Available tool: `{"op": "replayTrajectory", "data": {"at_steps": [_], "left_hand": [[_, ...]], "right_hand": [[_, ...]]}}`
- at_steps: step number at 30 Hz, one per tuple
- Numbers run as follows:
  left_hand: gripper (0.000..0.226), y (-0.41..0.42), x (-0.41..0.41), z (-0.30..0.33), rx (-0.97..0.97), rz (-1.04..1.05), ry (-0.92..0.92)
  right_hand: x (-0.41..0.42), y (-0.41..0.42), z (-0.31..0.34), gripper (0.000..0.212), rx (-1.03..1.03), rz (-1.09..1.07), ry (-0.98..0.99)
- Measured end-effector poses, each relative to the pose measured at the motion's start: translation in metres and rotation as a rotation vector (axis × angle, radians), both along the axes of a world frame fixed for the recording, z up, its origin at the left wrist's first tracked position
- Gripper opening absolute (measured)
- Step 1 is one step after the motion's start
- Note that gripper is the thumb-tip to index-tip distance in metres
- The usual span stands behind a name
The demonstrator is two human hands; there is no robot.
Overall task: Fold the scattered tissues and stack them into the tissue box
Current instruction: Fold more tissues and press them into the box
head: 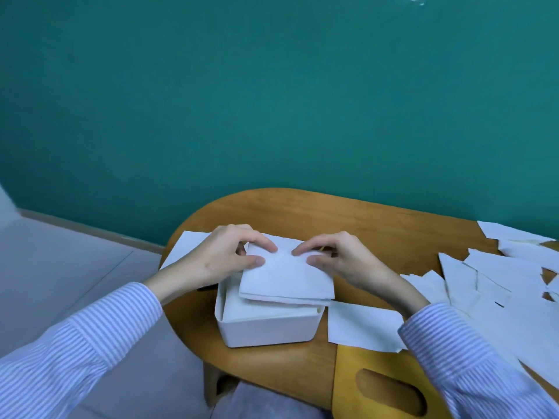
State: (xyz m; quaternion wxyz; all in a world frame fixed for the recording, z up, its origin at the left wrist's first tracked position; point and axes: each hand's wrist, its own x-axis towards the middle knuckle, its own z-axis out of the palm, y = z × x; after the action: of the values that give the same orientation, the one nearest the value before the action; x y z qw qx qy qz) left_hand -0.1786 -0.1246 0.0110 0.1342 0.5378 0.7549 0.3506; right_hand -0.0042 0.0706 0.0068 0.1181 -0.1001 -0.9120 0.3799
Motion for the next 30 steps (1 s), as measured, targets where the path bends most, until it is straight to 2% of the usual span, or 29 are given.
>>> {"op": "replayTrajectory", "data": {"at_steps": [5, 15, 18, 20, 26, 30], "left_hand": [[0.025, -0.016, -0.009, -0.022, -0.055, 0.046, 0.012], [0.031, -0.025, -0.012, -0.036, -0.217, -0.009, 0.213], [0.032, -0.026, -0.008, -0.036, -0.199, -0.007, 0.337], [0.032, -0.024, -0.004, -0.035, -0.19, -0.024, 0.355], [0.03, -0.014, 0.006, -0.036, -0.277, -0.086, 0.349], [0.03, -0.013, 0.008, -0.039, -0.325, -0.076, 0.375]], "right_hand": [[-0.019, -0.013, -0.017, 0.028, 0.067, 0.012, -0.061], [-0.026, -0.021, -0.032, 0.027, 0.321, 0.044, -0.057], [-0.02, -0.02, -0.03, 0.023, 0.387, 0.049, -0.022], [-0.018, -0.021, -0.031, 0.023, 0.39, 0.086, -0.028], [-0.015, -0.026, -0.035, 0.031, 0.476, 0.141, -0.219], [-0.019, -0.03, -0.034, 0.032, 0.57, 0.153, -0.259]]}}
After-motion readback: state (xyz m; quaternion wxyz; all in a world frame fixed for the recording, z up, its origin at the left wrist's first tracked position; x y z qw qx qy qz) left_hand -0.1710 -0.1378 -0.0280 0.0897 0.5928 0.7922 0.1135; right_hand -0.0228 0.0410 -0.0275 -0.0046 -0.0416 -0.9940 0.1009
